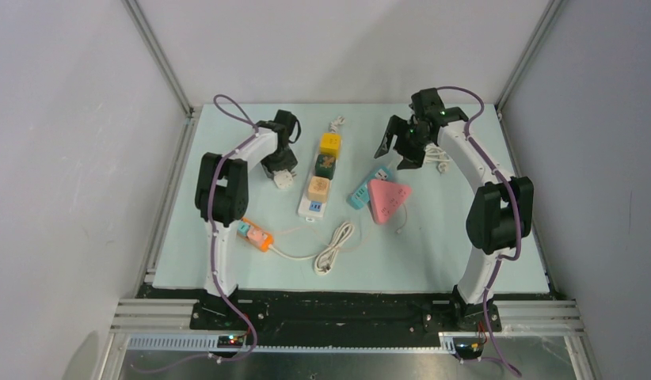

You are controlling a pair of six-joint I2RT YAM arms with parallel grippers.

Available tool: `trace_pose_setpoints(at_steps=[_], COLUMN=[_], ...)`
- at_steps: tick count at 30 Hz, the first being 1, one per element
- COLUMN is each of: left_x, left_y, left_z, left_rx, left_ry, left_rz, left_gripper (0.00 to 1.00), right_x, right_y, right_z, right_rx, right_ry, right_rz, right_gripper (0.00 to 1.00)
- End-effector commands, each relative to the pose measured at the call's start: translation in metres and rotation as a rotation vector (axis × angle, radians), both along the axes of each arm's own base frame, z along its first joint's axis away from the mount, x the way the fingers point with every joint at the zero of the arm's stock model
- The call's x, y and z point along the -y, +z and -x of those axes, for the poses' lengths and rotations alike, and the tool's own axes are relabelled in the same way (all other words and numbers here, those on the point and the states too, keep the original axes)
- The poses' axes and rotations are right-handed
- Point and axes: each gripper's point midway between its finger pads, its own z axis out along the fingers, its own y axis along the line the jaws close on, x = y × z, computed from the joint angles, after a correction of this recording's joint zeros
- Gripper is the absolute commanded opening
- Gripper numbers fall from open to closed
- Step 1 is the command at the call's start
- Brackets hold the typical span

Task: Insert the plug
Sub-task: Pick up the plug from the center of the board.

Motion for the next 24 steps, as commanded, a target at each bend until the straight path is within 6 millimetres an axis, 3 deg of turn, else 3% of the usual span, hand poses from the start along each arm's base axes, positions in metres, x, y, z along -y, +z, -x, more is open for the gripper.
trace_pose_setpoints(at_steps=[1, 5, 11, 14, 19, 24], left_x=[-0.003, 0.015, 0.048, 0.066, 0.091, 0.108], left_y=[0.053, 0.083, 0.149, 0.180, 0.215, 0.249], left_z=[-0.020, -0.023, -0.016, -0.011, -0.002, 0.001], left_rx=[0.124, 0.190, 0.304, 0.344, 0.367, 0.383], left_ry=[-0.066, -0.141, -0.181, -0.170, -0.164, -0.105], left_rz=[-0.069, -0.012, 0.197, 0.330, 0.510, 0.672], left_gripper=[0.54, 0.53, 0.53, 0.52, 0.51, 0.51], right_x=[-0.010, -0.028, -0.072, -0.095, -0.146, -0.173], right_y=[0.024, 0.032, 0.048, 0.068, 0.095, 0.108], right_z=[0.001, 0.004, 0.010, 0.012, 0.013, -0.002], right_rx=[0.074, 0.103, 0.264, 0.370, 0.513, 0.650], right_ry=[0.035, 0.105, 0.237, 0.249, 0.299, 0.249], right_rz=[-0.035, -0.089, -0.158, -0.220, -0.307, -0.266], right_gripper=[0.81, 0.83, 0.88, 0.90, 0.89, 0.89])
